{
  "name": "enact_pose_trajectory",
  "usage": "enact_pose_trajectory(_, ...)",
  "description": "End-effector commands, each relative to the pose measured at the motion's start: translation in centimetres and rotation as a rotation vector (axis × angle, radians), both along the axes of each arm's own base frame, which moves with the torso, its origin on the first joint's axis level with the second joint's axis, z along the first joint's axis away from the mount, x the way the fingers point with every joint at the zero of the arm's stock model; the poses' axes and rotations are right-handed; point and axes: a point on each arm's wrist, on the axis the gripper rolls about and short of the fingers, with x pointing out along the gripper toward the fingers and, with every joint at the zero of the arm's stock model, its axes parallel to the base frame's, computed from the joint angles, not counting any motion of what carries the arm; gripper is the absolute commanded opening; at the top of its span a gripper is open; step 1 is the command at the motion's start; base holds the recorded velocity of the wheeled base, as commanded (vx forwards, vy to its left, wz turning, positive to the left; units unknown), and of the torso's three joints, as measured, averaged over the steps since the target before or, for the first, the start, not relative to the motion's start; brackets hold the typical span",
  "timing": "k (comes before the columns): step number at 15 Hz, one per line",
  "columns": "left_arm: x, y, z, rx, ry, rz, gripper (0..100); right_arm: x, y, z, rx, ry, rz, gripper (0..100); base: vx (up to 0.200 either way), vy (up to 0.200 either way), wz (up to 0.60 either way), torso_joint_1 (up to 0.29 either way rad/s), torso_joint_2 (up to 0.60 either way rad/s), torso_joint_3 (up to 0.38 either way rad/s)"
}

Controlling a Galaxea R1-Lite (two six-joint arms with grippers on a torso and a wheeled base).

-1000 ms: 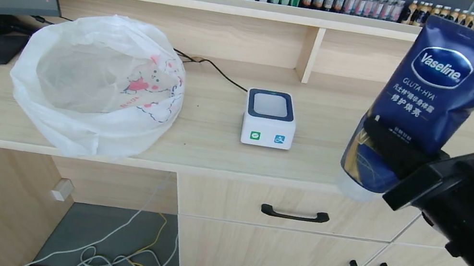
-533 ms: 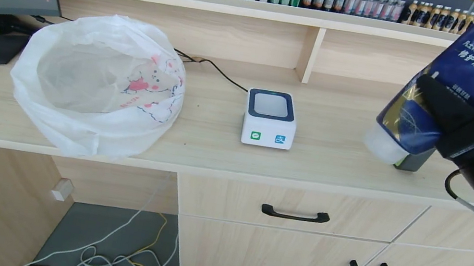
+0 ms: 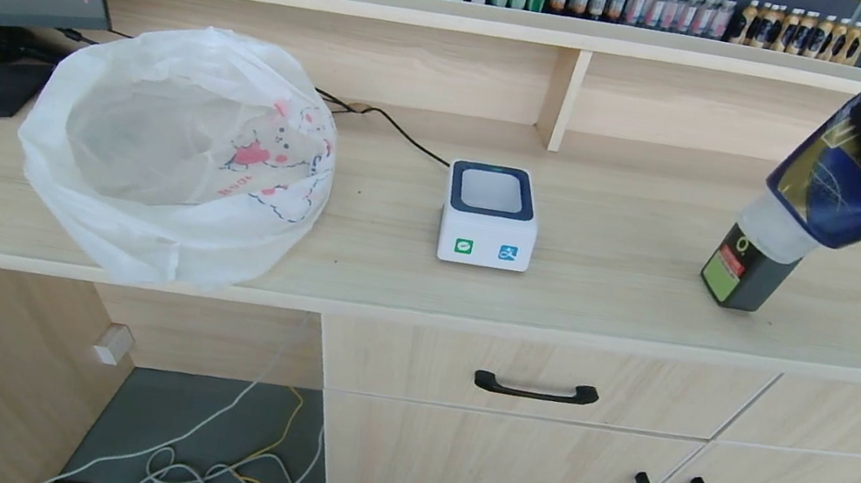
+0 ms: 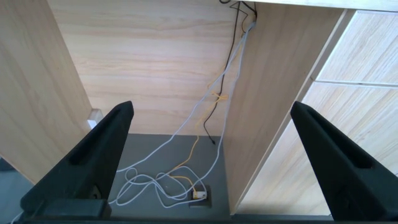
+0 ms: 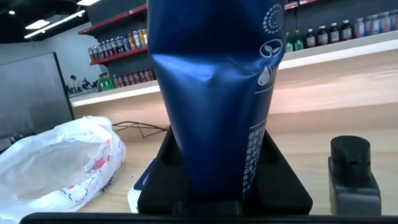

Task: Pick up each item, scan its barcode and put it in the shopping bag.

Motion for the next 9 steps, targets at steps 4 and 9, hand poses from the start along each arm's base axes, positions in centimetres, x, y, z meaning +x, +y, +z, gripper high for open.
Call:
enact_pose_trajectory(4, 0.00, 0.00, 0.00, -0.001, 0.000, 0.000, 100, 0.15, -0.56, -0.78, -0.029, 0.016, -0.017, 0, 0.000, 0.150, 0.00, 0.001, 0.00, 0.002)
enact_pose_trajectory(9, 0.00, 0.00, 0.00, -0.001, 0.000, 0.002, 100, 0.31, -0.49, -0.92, -0.033, 0.022, -0.014, 0, 0.000, 0.200, 0.00, 0.004, 0.00, 0.000)
